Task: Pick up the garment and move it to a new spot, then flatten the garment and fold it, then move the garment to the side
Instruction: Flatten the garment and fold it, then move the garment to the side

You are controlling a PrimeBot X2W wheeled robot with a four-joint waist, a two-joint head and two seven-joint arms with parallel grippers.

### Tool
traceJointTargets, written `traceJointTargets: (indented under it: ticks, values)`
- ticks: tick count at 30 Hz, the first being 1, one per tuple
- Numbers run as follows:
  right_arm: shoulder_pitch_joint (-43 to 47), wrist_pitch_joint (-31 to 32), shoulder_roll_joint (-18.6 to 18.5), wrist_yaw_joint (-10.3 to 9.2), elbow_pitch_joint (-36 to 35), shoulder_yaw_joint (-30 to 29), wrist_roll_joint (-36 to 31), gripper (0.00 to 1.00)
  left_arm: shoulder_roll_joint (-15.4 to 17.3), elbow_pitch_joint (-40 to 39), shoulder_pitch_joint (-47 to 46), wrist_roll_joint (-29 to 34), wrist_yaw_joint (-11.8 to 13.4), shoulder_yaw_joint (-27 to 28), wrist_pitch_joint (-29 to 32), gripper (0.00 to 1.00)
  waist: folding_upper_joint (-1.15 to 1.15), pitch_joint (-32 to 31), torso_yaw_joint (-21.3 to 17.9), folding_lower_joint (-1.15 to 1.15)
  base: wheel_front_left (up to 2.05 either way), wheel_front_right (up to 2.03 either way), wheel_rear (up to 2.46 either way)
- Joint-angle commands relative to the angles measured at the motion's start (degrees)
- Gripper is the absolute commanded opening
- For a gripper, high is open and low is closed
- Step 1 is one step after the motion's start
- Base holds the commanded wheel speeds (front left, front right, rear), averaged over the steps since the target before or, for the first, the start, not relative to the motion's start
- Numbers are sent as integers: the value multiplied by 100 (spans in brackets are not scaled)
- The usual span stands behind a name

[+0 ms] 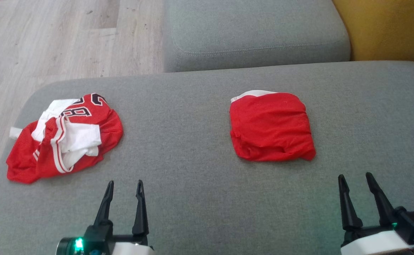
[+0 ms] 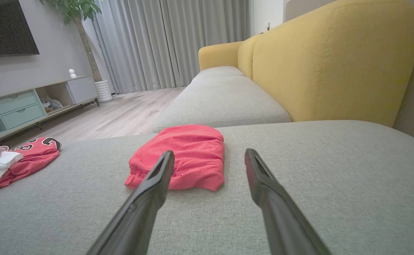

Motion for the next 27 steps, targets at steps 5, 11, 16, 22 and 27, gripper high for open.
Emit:
traceJointTargets:
  ticks: [5, 11, 16, 22, 27]
  values:
    - [-218, -53, -110, 39, -164, 171, -78, 100, -5, -128, -123, 119, -102, 238, -29, 100, 0, -25, 50, 1, 0, 0, 0]
    - [-220, -53, -114, 39, -137, 188, -65, 100, -5, -105, -126, 149, -150, 265, -29, 100, 0, -34, 84, 1, 0, 0, 0]
    - [-210, -53, -136, 39, -133, 203, -38, 100, -5, -107, -103, 171, -159, 286, -29, 100, 0, -25, 89, 1, 0, 0, 0]
    - [-318, -53, -164, 39, -41, 158, 65, 100, -5, -118, -120, 139, -124, 295, -29, 100, 0, 100, 112, 1, 0, 0, 0]
    - [-837, -53, -265, 39, 514, 146, 562, 100, -5, -158, -213, 147, -125, 196, -29, 100, 0, 403, 208, 1, 0, 0, 0]
